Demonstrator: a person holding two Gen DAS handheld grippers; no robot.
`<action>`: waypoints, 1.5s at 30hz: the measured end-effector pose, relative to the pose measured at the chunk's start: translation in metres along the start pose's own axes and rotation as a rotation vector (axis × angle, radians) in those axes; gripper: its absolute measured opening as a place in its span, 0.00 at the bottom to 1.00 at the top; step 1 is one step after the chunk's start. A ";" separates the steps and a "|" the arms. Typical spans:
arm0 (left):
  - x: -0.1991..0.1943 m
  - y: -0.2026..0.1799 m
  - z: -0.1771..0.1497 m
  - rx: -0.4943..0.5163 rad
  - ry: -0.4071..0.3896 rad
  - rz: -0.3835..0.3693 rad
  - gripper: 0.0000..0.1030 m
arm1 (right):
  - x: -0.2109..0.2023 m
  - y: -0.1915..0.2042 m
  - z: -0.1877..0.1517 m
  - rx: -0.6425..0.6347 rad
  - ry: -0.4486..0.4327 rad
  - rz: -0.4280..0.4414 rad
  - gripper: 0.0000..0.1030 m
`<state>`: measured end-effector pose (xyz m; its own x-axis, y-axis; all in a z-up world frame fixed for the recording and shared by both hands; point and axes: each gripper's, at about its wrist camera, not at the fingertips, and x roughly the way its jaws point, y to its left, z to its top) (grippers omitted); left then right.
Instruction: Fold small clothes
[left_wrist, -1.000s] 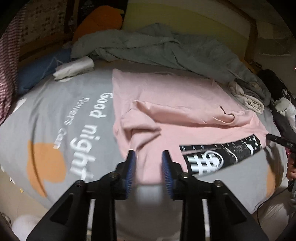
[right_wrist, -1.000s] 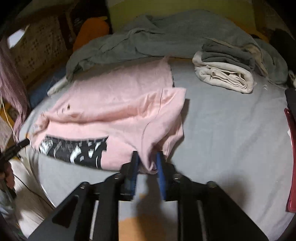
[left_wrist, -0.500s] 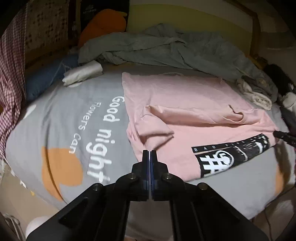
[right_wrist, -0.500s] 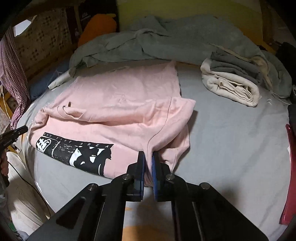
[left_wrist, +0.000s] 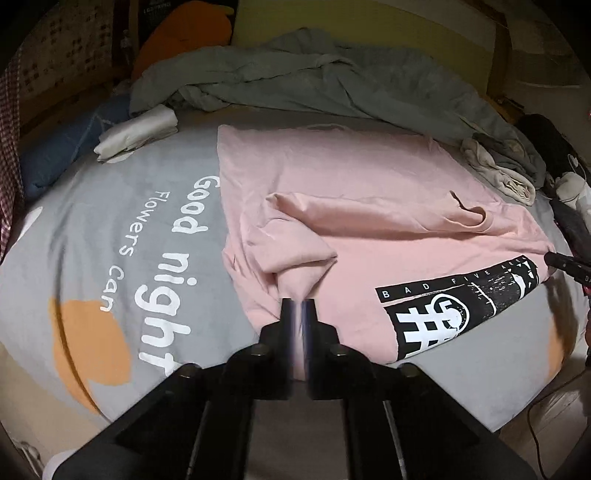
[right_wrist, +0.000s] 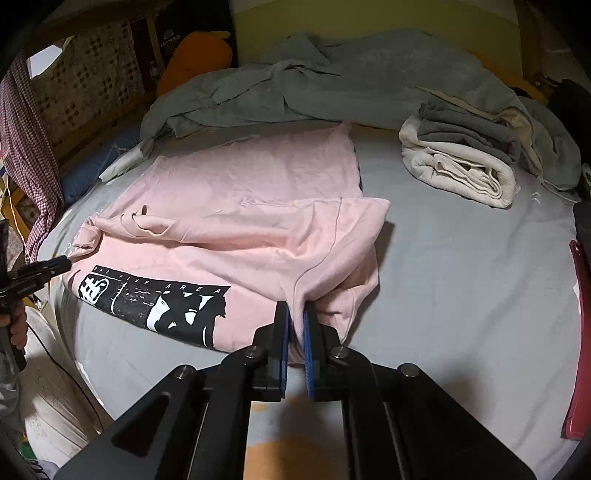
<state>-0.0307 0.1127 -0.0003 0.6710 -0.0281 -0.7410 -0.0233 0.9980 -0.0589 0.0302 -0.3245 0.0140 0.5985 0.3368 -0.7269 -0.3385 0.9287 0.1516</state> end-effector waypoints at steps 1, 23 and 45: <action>-0.003 0.002 -0.001 -0.022 -0.005 0.024 0.03 | 0.000 0.001 0.000 0.000 -0.001 -0.004 0.06; -0.023 0.017 -0.066 -0.211 0.175 0.134 0.01 | -0.009 -0.008 -0.036 -0.014 0.075 -0.010 0.06; 0.044 0.012 0.015 -0.257 0.016 0.204 0.03 | 0.053 -0.063 0.039 0.190 0.040 -0.111 0.15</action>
<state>0.0095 0.1243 -0.0237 0.6215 0.1685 -0.7651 -0.3437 0.9362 -0.0730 0.1113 -0.3593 -0.0080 0.5941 0.2279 -0.7715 -0.1269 0.9736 0.1898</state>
